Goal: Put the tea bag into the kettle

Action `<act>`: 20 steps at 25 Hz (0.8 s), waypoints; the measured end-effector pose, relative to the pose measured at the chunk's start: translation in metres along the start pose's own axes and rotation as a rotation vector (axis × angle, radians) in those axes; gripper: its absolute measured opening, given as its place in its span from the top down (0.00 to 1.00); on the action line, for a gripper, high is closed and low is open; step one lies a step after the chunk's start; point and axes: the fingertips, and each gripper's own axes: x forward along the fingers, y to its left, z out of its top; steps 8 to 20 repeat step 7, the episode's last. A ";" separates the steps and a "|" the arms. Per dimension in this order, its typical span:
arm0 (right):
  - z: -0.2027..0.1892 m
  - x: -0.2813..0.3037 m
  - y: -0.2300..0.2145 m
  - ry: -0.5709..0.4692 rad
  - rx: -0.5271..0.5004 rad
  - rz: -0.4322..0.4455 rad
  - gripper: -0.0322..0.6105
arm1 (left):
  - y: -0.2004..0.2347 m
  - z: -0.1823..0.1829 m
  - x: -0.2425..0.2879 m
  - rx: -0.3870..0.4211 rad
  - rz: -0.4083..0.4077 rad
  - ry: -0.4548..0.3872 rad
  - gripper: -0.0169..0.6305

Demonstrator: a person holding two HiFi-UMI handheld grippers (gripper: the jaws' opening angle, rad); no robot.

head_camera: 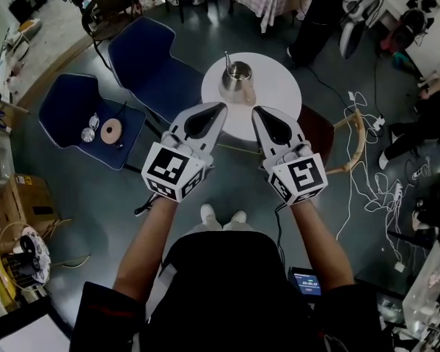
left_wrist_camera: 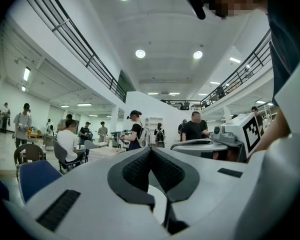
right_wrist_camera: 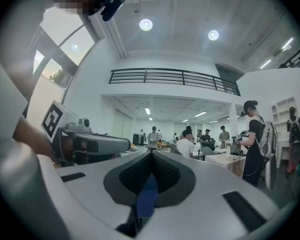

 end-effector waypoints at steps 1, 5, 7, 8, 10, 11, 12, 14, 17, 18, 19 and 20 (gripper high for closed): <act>-0.001 -0.002 0.000 0.000 0.000 0.001 0.92 | -0.002 -0.001 0.000 0.000 -0.001 0.001 0.95; -0.003 -0.007 -0.001 0.000 0.001 -0.004 0.92 | -0.008 -0.003 0.001 0.005 -0.007 0.002 0.95; -0.004 -0.008 0.000 0.000 0.003 -0.009 0.92 | -0.010 -0.004 0.000 0.006 -0.009 0.001 0.95; -0.004 -0.008 0.000 0.000 0.003 -0.009 0.92 | -0.010 -0.004 0.000 0.006 -0.009 0.001 0.95; -0.004 -0.008 0.000 0.000 0.003 -0.009 0.92 | -0.010 -0.004 0.000 0.006 -0.009 0.001 0.95; -0.004 -0.008 0.000 0.000 0.003 -0.009 0.92 | -0.010 -0.004 0.000 0.006 -0.009 0.001 0.95; -0.004 -0.008 0.000 0.000 0.003 -0.009 0.92 | -0.010 -0.004 0.000 0.006 -0.009 0.001 0.95; -0.004 -0.008 0.000 0.000 0.003 -0.009 0.92 | -0.010 -0.004 0.000 0.006 -0.009 0.001 0.95; -0.004 -0.008 0.000 0.000 0.003 -0.009 0.92 | -0.010 -0.004 0.000 0.006 -0.009 0.001 0.95; -0.004 -0.008 0.000 0.000 0.003 -0.009 0.92 | -0.010 -0.004 0.000 0.006 -0.009 0.001 0.95; -0.004 -0.008 0.000 0.000 0.003 -0.009 0.92 | -0.010 -0.004 0.000 0.006 -0.009 0.001 0.95; -0.004 -0.008 0.000 0.000 0.003 -0.009 0.92 | -0.010 -0.004 0.000 0.006 -0.009 0.001 0.95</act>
